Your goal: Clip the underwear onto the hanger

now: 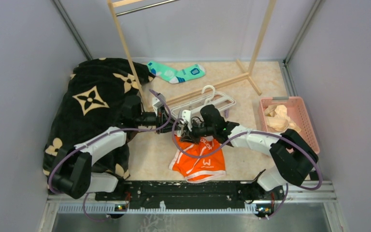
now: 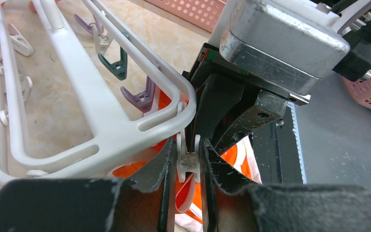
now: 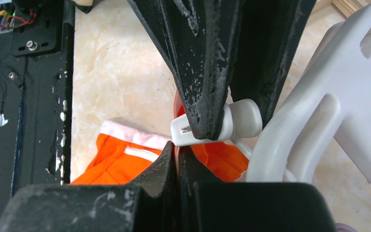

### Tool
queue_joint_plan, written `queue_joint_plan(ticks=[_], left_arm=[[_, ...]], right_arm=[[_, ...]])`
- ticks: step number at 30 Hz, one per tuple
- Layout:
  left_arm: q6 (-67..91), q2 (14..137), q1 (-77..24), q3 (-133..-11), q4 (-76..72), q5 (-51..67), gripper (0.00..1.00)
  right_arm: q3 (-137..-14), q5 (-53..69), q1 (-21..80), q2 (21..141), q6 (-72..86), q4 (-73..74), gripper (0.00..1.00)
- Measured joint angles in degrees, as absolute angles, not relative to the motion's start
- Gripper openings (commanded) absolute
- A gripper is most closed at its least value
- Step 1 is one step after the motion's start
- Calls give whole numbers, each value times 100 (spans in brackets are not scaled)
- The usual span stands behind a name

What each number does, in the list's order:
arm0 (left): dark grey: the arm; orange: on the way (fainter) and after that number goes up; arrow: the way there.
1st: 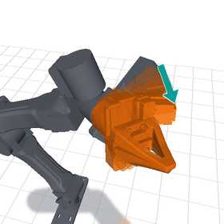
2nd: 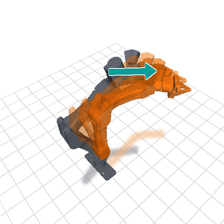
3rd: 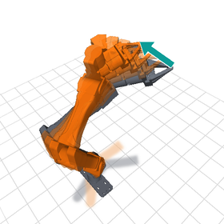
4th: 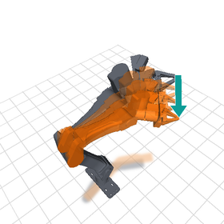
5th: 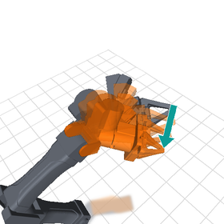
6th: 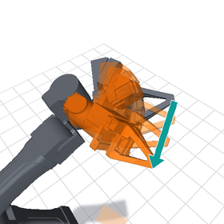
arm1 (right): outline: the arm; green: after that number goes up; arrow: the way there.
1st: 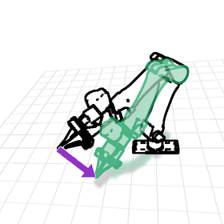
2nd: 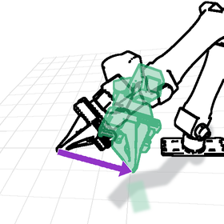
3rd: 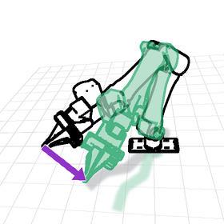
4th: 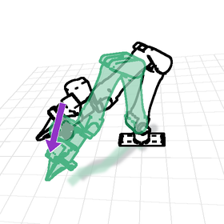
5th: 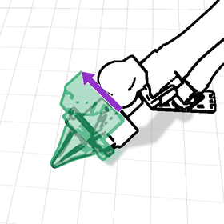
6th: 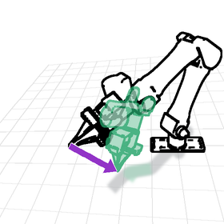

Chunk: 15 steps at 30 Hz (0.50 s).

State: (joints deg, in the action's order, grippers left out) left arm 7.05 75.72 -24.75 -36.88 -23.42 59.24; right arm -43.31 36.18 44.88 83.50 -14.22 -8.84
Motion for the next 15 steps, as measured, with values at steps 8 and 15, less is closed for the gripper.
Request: queue_joint_plan(ticks=[8, 15], left_arm=[[657, 7572, -2475, -3780, -2305, 6233, 0], [596, 7575, -2475, -3780, -2283, 6307, 0]], right_arm=[[-4329, 3656, 4486, 8158, -1763, -847, 0], [-4329, 3658, 4488, 8125, -1887, -843, 0]])
